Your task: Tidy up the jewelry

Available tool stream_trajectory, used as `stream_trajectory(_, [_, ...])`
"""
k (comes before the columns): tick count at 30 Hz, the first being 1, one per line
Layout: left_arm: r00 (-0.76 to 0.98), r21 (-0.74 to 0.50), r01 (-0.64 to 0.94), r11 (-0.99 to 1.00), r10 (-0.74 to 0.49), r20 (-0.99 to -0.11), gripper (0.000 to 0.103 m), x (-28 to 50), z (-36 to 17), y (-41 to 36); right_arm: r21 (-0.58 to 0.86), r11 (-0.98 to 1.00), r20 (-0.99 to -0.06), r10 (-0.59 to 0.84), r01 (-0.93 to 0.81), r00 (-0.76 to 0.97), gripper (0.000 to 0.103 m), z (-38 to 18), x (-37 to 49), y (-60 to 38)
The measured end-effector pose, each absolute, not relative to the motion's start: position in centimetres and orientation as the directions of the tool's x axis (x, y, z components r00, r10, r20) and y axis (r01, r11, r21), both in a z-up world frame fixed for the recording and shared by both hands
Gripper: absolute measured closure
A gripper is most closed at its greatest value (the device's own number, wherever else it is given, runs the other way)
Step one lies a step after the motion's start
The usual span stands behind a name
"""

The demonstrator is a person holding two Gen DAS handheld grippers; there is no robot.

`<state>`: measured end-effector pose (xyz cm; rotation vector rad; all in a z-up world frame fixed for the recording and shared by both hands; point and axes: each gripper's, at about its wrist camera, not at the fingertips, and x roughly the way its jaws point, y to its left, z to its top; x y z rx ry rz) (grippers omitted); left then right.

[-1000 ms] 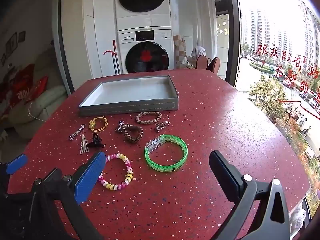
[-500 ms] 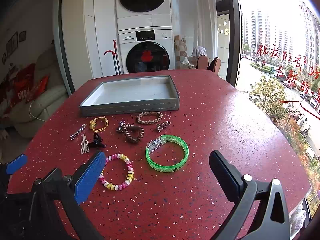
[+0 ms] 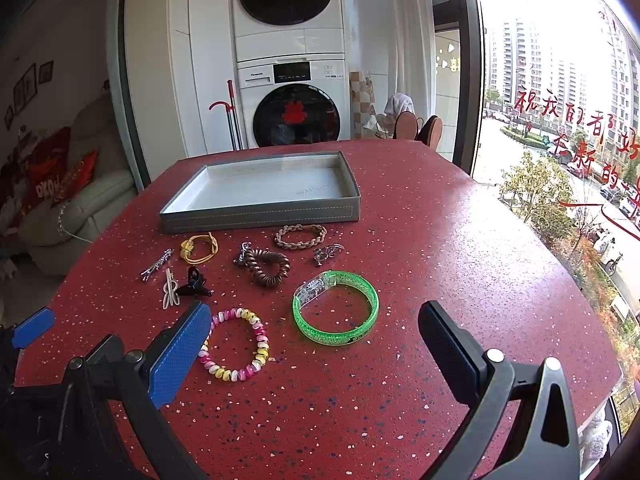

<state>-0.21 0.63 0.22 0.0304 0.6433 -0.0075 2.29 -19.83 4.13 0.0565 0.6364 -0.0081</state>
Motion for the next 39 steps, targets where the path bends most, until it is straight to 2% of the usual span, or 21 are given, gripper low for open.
stream_trajectory(39, [0.802, 0.023, 0.014, 1.000, 0.002, -0.597, 0.000, -0.15, 0.31, 0.54, 0.051, 0.999, -0.589, 0.014, 0.020, 0.808, 0.000, 4.49, 2.23, -19.80])
